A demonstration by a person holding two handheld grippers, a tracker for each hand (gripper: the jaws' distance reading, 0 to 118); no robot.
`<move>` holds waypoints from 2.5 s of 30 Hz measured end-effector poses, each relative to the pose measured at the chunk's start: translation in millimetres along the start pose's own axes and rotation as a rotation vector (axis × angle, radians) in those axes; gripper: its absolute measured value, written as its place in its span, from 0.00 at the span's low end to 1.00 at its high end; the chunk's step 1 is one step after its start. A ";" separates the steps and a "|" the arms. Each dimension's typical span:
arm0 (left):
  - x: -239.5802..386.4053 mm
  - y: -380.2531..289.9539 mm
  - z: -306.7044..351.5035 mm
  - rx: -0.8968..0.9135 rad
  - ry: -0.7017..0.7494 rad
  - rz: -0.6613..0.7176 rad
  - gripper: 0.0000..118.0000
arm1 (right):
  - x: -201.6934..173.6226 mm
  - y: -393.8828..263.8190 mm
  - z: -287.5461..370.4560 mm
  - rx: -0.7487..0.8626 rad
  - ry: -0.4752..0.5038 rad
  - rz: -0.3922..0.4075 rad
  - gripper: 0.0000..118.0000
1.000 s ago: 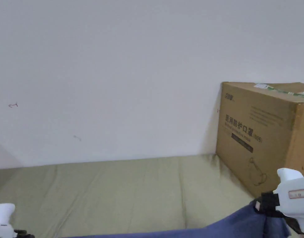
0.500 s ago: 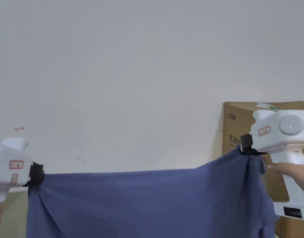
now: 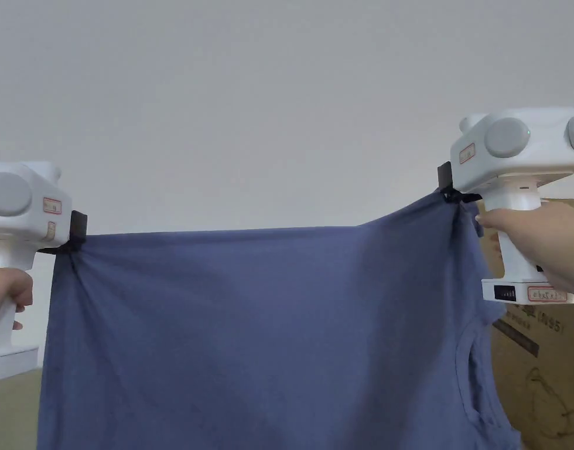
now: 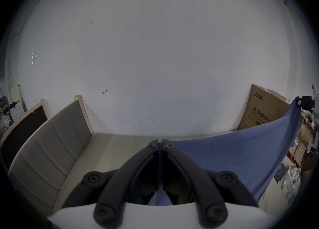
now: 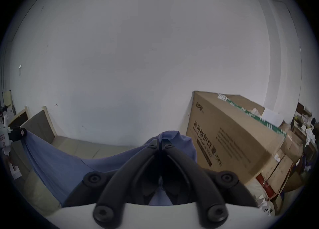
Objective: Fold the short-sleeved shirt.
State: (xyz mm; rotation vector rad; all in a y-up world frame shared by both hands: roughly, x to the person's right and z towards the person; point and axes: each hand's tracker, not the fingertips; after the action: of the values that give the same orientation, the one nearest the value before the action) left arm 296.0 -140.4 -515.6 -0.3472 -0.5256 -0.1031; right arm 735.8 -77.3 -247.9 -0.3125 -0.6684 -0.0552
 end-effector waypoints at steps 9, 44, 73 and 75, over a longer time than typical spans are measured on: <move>5.8 -89.3 -65.4 -0.140 0.000 0.100 0.01 | -12.1 -103.1 -66.5 -0.100 -0.034 -0.018 0.00; -55.4 -492.9 320.3 -0.810 -0.212 -0.130 0.01 | 90.1 -555.7 342.4 -1.035 0.228 -0.076 0.00; 50.6 -359.6 432.2 0.272 -0.160 0.075 0.00 | -17.2 -411.0 435.7 0.282 0.172 -0.147 0.00; 42.1 -359.1 417.8 0.246 -0.207 0.122 0.00 | -21.8 -406.1 432.0 0.247 0.180 -0.154 0.00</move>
State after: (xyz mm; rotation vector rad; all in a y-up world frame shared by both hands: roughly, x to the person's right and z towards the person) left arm 68.2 -330.8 -49.6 -0.1490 -0.7128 0.1162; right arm 398.2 -334.3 166.8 -0.0174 -0.5125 -0.1445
